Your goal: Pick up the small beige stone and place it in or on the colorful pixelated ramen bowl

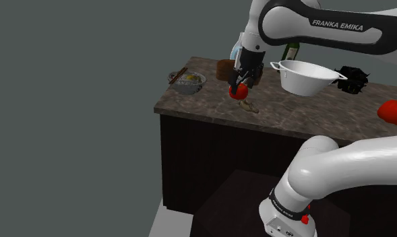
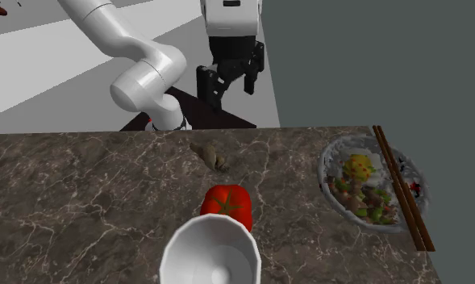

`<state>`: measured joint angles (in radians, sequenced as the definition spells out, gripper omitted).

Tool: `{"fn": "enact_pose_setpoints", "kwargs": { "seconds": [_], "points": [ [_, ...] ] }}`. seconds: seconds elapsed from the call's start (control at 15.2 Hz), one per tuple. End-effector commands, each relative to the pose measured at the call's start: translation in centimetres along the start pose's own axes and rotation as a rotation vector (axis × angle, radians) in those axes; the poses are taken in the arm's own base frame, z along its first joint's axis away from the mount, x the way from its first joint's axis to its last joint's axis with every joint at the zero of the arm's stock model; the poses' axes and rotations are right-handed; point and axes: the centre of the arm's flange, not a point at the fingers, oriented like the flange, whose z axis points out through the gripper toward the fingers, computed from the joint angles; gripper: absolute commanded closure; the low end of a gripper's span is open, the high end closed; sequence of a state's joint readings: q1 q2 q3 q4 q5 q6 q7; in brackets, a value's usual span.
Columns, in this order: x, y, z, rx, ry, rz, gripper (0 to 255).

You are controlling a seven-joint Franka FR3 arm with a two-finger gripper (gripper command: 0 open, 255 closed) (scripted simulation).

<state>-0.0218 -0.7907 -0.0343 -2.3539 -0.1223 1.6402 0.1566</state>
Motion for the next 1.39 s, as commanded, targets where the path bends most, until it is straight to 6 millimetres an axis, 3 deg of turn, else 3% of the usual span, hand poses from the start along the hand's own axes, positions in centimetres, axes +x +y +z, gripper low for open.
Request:
{"fn": "enact_pose_setpoints", "kwargs": {
  "seconds": [0.0,0.53,1.06,1.32],
  "points": [
    [0.0,0.0,0.0,0.0,0.0,0.0,0],
    [1.9,8.3,6.9,0.014,-0.091,0.129,0],
    [1.5,8.3,10.9,0.014,-0.092,0.13,0],
    [1.5,8.3,10.9,0.014,-0.092,0.13,0]
  ]
}}
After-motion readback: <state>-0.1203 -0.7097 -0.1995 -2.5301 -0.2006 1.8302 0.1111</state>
